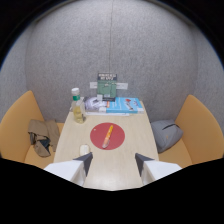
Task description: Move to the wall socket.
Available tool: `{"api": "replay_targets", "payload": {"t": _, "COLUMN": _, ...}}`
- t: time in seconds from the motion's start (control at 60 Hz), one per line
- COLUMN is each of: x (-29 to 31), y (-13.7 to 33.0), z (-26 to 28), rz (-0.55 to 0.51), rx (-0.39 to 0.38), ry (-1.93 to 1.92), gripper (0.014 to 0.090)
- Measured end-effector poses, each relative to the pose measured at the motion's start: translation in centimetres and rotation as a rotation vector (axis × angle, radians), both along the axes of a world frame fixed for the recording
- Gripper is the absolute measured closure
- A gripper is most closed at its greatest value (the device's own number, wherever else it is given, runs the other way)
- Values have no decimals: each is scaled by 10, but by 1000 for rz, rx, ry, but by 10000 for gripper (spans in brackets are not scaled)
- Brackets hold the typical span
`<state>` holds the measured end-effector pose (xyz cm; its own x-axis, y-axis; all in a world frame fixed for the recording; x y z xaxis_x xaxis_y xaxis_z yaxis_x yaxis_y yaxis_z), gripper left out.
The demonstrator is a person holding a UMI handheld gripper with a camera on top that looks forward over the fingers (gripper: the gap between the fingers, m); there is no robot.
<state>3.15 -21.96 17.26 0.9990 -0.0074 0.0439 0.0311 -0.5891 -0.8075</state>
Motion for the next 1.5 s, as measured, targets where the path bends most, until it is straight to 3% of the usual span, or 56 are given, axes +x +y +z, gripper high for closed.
{"api": "replay_targets", "payload": {"t": 0.3, "x": 56, "y": 71, "z": -24, "rz": 3, "rx": 6, "ry": 19, "gripper": 177}}
{"api": "replay_targets", "payload": {"t": 0.733, "x": 107, "y": 265, "z": -34, "rz": 40, "rx": 102, "ry": 3, "gripper": 186}}
{"api": "replay_targets", "payload": {"t": 1.067, "x": 113, "y": 430, "z": -32, "rz": 57, "rx": 217, "ry": 17, "gripper": 189}}
{"api": "replay_targets", "payload": {"t": 1.083, "x": 113, "y": 438, "z": -33, "rz": 54, "rx": 222, "ry": 18, "gripper": 160}}
{"api": "replay_targets", "payload": {"t": 1.15, "x": 113, "y": 466, "z": -33, "rz": 49, "rx": 241, "ry": 21, "gripper": 189}}
{"api": "replay_targets", "payload": {"t": 1.5, "x": 99, "y": 565, "z": -59, "rz": 56, "rx": 252, "ry": 36, "gripper": 189}}
